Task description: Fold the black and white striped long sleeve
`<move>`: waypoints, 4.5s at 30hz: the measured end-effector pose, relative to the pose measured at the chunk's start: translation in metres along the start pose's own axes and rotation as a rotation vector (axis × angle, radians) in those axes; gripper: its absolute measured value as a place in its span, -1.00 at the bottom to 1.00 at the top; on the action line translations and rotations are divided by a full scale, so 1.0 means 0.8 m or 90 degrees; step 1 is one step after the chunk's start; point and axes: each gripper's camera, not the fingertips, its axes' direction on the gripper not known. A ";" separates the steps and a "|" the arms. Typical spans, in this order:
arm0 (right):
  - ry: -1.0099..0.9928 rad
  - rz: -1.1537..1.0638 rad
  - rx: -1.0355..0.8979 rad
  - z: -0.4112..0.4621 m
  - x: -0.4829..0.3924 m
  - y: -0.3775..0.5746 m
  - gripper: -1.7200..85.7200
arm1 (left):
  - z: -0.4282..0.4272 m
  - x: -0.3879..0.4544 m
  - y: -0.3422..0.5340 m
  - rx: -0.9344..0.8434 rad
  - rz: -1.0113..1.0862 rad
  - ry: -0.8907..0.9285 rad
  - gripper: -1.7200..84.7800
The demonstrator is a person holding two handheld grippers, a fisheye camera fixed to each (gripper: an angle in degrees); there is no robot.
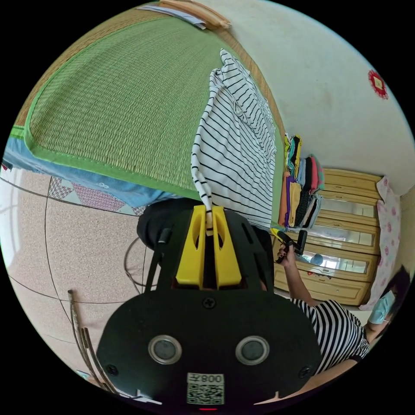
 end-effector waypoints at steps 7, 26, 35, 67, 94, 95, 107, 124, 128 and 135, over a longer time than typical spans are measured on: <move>-0.055 0.044 0.000 0.012 0.029 -0.010 -0.78 | 0.023 -0.039 0.020 0.008 -0.021 0.011 -0.91; -0.147 0.013 0.015 -0.013 0.039 0.019 -0.92 | 0.052 -0.127 0.081 0.019 0.003 0.034 -0.93; -0.180 -0.050 0.051 -0.072 0.020 0.059 -0.93 | 0.037 -0.161 0.127 0.037 0.038 0.092 -0.93; -0.272 -0.040 0.109 -0.081 0.095 0.189 -0.92 | -0.055 -0.201 0.211 0.089 0.036 0.269 -0.93; -0.282 -0.096 0.149 -0.027 0.103 -0.210 -0.93 | -0.220 -0.019 -0.112 0.201 0.076 0.315 -0.93; -0.281 -0.097 0.147 -0.022 0.104 -0.231 -0.92 | -0.227 -0.009 -0.130 0.203 0.075 0.312 -0.93; -0.267 -0.080 0.120 0.063 0.131 -0.441 -0.92 | -0.283 0.071 -0.302 0.218 0.038 0.292 -0.93; -0.294 0.048 0.062 0.211 0.218 -0.624 -0.92 | -0.330 0.156 -0.470 0.197 -0.076 0.218 -0.90; -0.312 0.067 0.064 0.226 0.233 -0.638 -0.92 | -0.349 0.180 -0.490 0.201 -0.088 0.240 -0.87; -0.330 0.069 0.058 0.234 0.231 -0.661 -0.92 | -0.386 0.217 -0.506 0.200 -0.129 0.305 -0.86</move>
